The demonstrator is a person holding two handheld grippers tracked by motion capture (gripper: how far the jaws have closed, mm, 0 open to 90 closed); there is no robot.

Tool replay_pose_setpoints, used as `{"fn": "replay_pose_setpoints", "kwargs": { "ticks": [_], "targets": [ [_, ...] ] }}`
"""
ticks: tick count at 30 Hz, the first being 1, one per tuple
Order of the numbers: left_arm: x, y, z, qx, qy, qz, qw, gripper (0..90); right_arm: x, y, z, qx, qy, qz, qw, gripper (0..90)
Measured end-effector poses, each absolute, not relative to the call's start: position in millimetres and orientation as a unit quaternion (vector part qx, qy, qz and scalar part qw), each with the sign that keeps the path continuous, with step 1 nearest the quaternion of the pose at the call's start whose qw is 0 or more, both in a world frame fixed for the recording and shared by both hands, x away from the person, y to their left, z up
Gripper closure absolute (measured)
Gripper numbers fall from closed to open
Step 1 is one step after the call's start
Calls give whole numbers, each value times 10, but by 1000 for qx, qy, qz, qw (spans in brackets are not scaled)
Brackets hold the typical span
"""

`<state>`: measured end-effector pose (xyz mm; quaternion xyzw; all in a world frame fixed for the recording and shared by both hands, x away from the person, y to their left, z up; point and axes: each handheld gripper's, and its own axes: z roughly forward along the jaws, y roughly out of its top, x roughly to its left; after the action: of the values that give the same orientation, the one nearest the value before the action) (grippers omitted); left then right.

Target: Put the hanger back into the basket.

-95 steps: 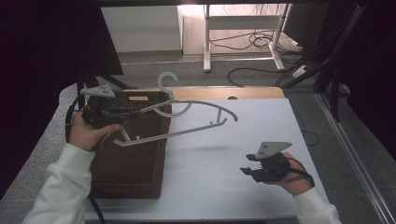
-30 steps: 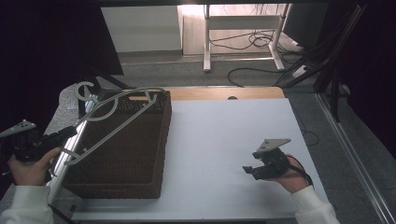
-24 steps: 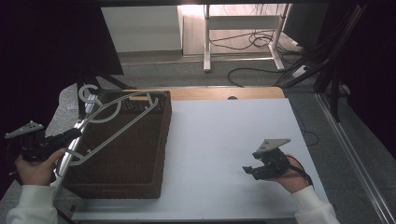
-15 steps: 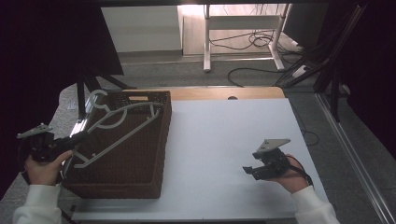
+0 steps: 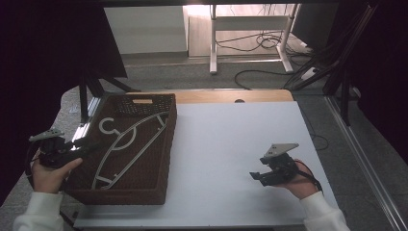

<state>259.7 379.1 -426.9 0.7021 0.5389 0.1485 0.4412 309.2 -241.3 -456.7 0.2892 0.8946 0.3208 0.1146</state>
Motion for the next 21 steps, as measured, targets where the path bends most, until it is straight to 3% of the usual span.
{"fn": "replay_pose_setpoints", "kwargs": {
  "ticks": [15,21],
  "targets": [
    [2537,3232,-4198,732,493,129,452,294,3078,-2413,-4521,295,885,338,124,294],
    [2512,2781,-4191,760,456,126,445,294,3080,-2446,-4495,304,875,355,125,287]
  ]
}}
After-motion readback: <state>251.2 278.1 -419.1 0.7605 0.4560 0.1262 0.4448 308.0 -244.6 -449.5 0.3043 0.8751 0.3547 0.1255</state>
